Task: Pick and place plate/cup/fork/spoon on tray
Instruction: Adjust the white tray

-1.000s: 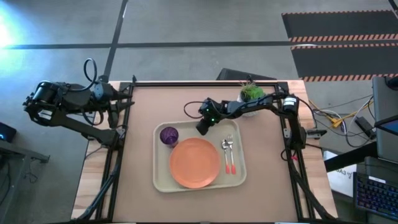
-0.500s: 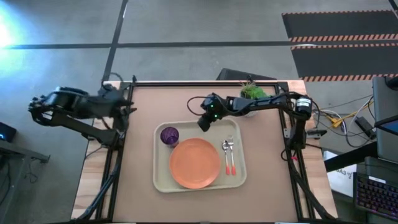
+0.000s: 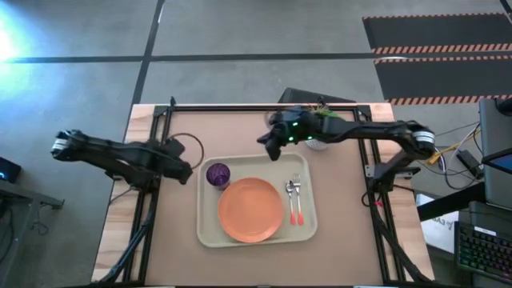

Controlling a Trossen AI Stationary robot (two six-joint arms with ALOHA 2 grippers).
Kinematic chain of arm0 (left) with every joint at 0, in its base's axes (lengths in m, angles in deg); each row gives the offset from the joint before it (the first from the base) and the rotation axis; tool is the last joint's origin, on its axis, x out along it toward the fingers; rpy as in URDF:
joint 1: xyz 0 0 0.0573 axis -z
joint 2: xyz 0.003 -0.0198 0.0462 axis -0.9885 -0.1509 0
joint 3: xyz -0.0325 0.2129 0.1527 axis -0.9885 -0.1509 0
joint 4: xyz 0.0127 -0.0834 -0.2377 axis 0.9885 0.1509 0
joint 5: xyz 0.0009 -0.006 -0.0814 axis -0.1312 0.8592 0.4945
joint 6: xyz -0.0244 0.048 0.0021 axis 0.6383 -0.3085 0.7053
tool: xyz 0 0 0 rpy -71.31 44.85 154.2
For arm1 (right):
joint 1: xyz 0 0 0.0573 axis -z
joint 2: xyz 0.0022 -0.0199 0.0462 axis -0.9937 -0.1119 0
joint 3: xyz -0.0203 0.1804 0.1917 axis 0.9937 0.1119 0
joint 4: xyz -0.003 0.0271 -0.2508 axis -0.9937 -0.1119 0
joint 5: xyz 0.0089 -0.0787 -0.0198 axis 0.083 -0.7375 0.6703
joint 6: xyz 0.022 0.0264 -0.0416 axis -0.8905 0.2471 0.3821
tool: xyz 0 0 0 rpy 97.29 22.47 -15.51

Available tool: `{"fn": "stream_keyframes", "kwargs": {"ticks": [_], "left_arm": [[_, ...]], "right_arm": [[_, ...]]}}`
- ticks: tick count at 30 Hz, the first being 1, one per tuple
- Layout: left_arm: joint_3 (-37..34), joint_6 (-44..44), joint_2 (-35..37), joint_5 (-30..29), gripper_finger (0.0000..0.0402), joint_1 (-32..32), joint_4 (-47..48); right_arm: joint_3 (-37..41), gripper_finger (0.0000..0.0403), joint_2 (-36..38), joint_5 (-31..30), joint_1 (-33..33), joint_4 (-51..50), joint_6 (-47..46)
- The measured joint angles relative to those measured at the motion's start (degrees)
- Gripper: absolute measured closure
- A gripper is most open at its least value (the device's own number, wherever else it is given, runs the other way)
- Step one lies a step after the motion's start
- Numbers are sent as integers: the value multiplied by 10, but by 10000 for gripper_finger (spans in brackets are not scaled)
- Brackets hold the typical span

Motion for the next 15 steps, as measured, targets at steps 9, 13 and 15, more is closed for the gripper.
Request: {"fn": "stream_keyframes", "kwargs": {"ticks": [9,13,15], "left_arm": [[-106,9,-42,51,397,-2,-120],[-130,37,-44,74,401,-9,-135],[-148,46,-38,96,401,-11,-163]], "right_arm": [[0,394,146,-5,-23,1,31],[-1,394,181,-6,-26,2,40],[-1,394,190,-6,-26,1,46]]}}
